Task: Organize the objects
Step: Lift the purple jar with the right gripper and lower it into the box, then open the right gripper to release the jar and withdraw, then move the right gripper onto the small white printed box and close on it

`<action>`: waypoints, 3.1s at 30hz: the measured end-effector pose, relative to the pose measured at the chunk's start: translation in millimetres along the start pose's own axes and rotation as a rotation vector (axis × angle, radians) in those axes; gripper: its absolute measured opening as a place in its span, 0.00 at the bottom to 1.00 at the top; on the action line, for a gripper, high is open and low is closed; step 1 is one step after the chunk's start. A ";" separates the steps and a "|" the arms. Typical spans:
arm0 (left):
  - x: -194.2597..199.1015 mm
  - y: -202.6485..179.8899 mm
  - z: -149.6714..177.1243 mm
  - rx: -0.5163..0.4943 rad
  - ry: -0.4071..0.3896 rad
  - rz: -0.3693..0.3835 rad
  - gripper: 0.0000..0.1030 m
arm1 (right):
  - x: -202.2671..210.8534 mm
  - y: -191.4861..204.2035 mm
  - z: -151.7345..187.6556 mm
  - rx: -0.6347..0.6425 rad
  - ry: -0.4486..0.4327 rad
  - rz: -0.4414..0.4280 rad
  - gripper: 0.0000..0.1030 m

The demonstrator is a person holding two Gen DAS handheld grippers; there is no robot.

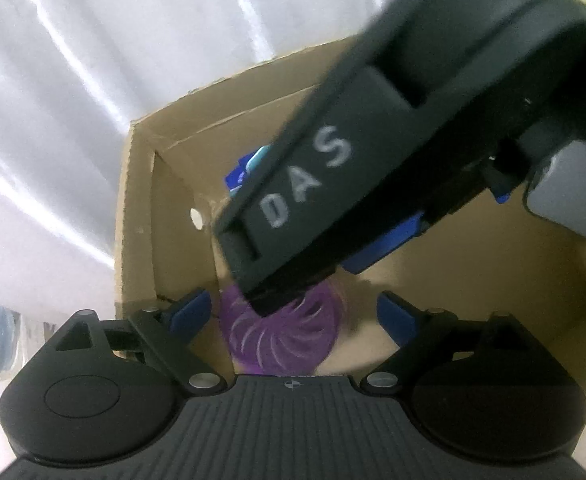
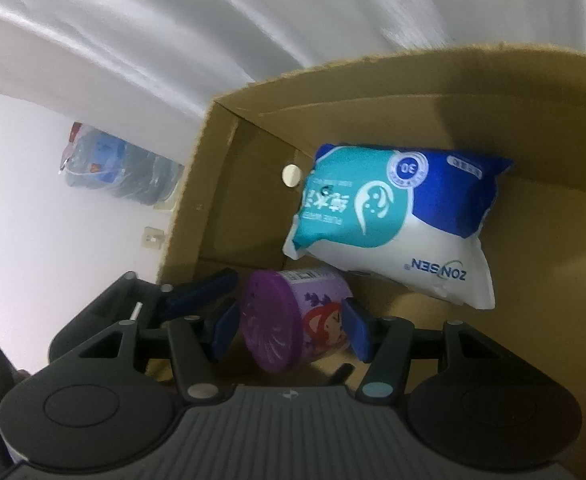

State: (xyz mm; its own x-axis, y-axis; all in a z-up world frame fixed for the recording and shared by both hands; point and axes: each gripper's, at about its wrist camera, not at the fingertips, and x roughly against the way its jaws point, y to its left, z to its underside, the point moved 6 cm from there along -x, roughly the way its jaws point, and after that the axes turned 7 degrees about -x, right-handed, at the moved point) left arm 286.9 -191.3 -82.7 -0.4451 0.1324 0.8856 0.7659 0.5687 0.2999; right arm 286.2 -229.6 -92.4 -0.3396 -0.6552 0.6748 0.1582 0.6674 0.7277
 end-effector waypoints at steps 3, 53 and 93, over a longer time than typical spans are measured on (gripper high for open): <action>6.9 2.5 -4.1 0.028 -0.012 0.003 0.89 | 6.9 -0.8 1.0 -0.002 -0.017 -0.010 0.59; 125.9 -20.5 216.3 0.540 -0.353 0.080 0.99 | 84.9 -5.4 200.7 0.112 -0.272 0.102 1.00; 66.1 5.4 223.8 0.603 -0.304 0.219 1.00 | -19.3 16.4 171.5 0.013 -0.026 -0.024 1.00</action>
State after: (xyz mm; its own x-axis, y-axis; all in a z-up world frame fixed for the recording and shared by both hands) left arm 157.8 2.2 -102.0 -0.4868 0.4659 0.7389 0.5017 0.8416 -0.2000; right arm 136.4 -145.3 -114.6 -0.3668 -0.6619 0.6537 0.1379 0.6562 0.7418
